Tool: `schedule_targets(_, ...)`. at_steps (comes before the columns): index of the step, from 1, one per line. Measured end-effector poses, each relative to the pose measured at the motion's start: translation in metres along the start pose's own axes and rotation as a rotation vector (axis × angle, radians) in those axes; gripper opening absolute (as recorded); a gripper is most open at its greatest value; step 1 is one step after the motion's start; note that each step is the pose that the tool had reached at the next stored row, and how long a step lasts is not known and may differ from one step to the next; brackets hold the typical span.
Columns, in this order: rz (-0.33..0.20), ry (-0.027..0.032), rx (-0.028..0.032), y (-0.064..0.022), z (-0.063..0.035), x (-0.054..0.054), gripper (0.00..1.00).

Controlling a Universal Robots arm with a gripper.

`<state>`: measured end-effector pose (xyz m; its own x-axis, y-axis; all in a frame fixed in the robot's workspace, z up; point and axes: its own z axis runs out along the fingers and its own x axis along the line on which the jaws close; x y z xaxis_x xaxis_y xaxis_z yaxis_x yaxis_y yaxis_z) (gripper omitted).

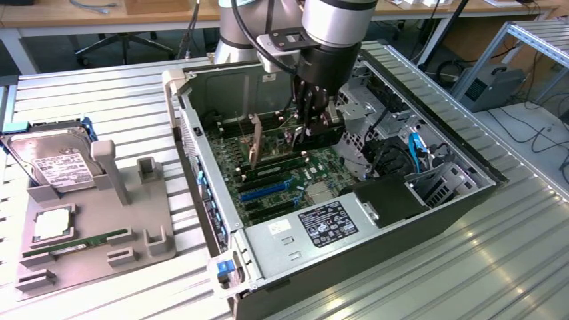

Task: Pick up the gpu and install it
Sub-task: 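Insert the gpu into the slot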

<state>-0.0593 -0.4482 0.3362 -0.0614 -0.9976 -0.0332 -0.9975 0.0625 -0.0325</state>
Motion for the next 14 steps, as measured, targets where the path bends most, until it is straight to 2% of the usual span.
schedule_targets(8,0.0,0.0,0.0,0.0011,0.0038,0.002,0.27)
schedule_targets(14,0.0,-0.0001,0.0001,0.0128,0.0074,0.004,0.27)
